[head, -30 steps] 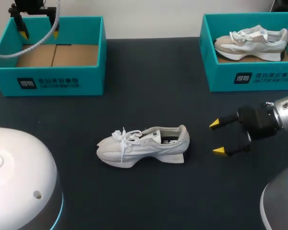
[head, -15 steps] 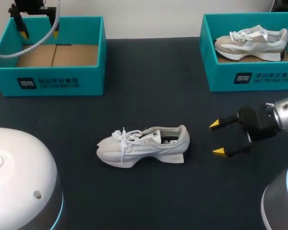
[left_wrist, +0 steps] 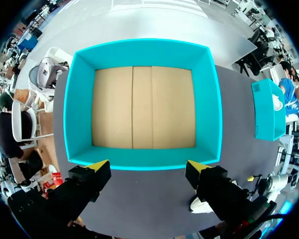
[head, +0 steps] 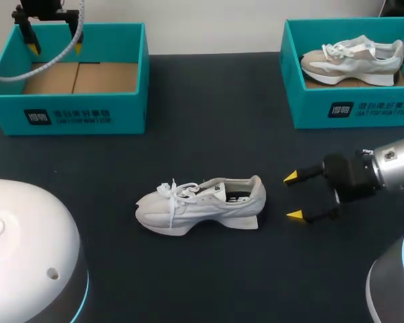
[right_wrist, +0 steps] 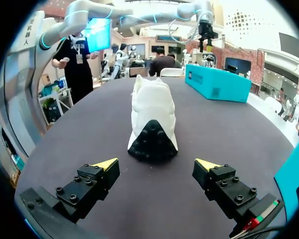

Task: Take the shoe out of the shoebox, open the shoe tongue, remove and reinsert the insole, then place the shoe into the shoebox

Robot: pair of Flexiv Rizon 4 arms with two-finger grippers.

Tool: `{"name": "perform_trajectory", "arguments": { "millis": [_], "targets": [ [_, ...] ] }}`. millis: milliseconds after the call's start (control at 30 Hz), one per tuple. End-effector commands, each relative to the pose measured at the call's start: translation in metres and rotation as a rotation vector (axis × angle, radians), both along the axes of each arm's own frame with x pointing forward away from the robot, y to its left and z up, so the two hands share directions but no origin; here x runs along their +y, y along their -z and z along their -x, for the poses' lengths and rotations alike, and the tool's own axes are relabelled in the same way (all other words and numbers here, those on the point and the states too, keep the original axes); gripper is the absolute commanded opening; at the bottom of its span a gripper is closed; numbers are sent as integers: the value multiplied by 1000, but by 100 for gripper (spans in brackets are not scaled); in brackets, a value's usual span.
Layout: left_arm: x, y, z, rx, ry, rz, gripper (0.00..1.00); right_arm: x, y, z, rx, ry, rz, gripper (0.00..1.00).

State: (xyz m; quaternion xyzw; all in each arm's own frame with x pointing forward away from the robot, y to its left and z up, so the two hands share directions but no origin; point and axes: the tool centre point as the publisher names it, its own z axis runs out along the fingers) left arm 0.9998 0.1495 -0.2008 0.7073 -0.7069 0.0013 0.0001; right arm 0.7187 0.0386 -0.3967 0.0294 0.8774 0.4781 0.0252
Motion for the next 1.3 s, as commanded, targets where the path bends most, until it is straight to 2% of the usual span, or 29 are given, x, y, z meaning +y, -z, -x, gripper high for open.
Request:
{"name": "perform_trajectory", "arguments": {
  "millis": [33, 333, 600, 1300],
  "targets": [
    [0, 0, 0, 0, 0, -1, 100, 17, 6, -4, 1, 5, 1, 100],
    [0, 0, 0, 0, 0, -1, 100, 45, 11, -8, 7, 0, -2, 100],
    [0, 0, 0, 0, 0, -1, 100, 59, 14, -14, 5, -7, -16, 100],
    [0, 0, 0, 0, 0, -1, 100, 79, 11, -5, 16, -6, -36, 100]
  ]
}}
